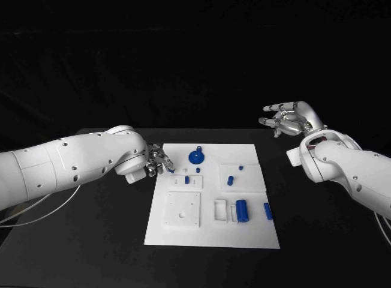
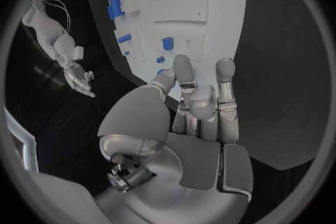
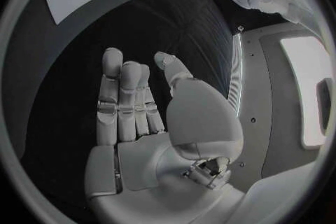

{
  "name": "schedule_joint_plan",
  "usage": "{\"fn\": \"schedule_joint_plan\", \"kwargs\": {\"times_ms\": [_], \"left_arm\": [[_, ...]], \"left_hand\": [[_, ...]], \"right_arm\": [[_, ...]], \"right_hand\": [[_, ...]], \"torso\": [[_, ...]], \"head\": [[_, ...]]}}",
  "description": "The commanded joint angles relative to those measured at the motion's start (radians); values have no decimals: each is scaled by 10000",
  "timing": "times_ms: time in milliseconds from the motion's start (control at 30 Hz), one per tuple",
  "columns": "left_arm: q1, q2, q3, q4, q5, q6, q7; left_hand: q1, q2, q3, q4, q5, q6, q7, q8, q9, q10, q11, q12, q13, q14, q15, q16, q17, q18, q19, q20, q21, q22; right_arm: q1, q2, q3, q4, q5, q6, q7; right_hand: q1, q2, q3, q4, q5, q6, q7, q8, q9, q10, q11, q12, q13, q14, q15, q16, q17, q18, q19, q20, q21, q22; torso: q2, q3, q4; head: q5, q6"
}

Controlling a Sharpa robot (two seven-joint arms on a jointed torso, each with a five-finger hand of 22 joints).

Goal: Assemble the parts on the task board

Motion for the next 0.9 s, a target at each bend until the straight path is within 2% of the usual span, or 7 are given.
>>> {"fn": "schedule_joint_plan", "kwargs": {"times_ms": [33,300,433,900], "left_arm": [[-16,-40,-24,224,52,-930,-20],[-214,44,-58,386,14,-1325,-19],[-289,133,-61,400,-24,-1366,-15],[-412,248,-63,499,-284,-541,-348]], "left_hand": [[-27,-58,20,25,31,2404,-1259,-33,2879,346,-220,69,18,79,-17,58,73,103,76,-12,66,214],[-31,-57,26,11,40,2422,-1265,-34,2956,346,-219,104,16,80,-14,97,135,132,61,12,132,214],[-31,-57,26,11,40,2422,-1265,-34,2956,346,-219,104,16,80,-14,97,135,132,61,12,132,214],[-36,-21,33,16,0,2399,-1257,-75,3065,346,-206,106,-18,71,5,84,123,167,-1,48,199,207]], "right_arm": [[-11,-10,6,18,-3,99,37],[-19,-21,6,26,-2,106,33],[-22,-24,6,27,-1,108,33],[-29,-47,6,39,4,110,32]], "right_hand": [[-64,-52,-22,62,47,-48,49,-6,-13,-59,18,26,-9,-91,0,50,-8,67,342,-1,-66,15],[-67,-48,-29,66,58,-49,49,-6,-13,-60,18,25,-10,-91,0,49,-9,67,342,-1,-69,14],[-73,-43,-41,71,74,-50,48,-5,-13,-61,18,25,-10,-92,-1,48,-10,66,343,-2,-74,12],[-73,-43,-41,71,74,-50,48,-5,-13,-61,18,25,-10,-92,-1,48,-10,66,343,-2,-74,12]], "torso": [[-37,-2,33],[-15,-6,7],[-12,6,2],[-14,13,9]], "head": [[-13,-45],[-2,-37],[-3,-49],[-31,-100]]}}
